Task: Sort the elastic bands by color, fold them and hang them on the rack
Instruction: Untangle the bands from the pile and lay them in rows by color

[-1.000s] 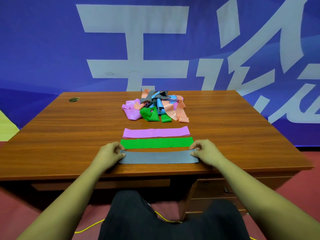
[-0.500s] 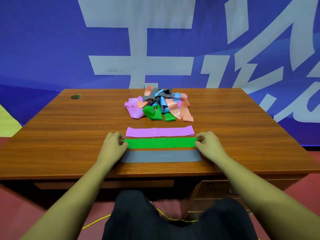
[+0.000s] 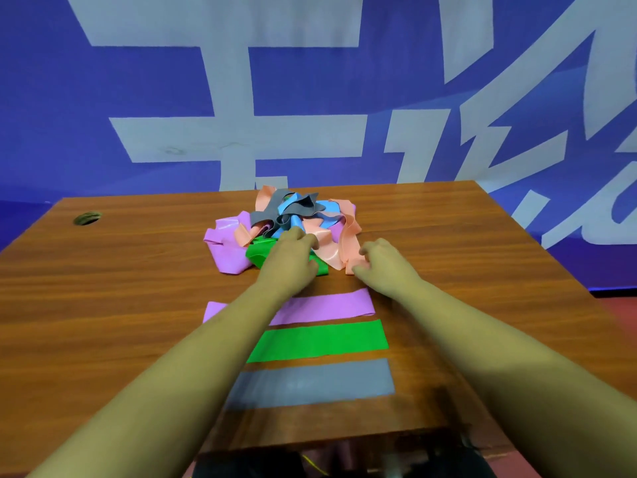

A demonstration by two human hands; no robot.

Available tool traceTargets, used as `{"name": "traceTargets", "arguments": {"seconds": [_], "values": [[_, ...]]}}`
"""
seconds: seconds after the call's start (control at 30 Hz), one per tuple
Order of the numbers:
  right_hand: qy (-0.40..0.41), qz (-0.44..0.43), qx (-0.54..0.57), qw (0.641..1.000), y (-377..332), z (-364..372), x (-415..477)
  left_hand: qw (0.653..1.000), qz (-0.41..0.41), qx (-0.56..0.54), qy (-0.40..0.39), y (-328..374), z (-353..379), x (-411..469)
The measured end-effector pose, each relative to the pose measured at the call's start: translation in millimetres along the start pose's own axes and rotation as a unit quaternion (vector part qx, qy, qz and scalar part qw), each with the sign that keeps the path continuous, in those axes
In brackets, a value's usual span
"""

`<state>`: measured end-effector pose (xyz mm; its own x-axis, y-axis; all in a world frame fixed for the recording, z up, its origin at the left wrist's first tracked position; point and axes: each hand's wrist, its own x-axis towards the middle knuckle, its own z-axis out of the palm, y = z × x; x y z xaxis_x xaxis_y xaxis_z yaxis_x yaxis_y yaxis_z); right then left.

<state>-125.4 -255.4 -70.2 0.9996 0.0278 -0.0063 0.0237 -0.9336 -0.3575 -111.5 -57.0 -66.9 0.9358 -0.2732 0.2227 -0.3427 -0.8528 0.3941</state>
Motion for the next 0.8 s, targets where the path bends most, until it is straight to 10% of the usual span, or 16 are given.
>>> {"name": "traceTargets", "arguments": {"seconds": [0.23, 0.53, 0.63, 0.8], "values": [[0.026, -0.065, -0.041, 0.997, 25, 29, 27, 0.998, -0.007, 0.018, -0.061, -13, 57, 25], [0.205, -0.110, 0.342, 0.910, -19, -82, 7, 0.996, -0.045, -0.052, -0.064, -8, 41, 28], [0.218, -0.131, 0.381, 0.889, -32, -123, -10, 0.994, -0.045, -0.096, 0.039, 17, 4, 24], [0.128, -0.152, 0.407, 0.891, -46, -162, -46, 0.875, 0.003, -0.454, 0.165, 81, -67, -3]]}}
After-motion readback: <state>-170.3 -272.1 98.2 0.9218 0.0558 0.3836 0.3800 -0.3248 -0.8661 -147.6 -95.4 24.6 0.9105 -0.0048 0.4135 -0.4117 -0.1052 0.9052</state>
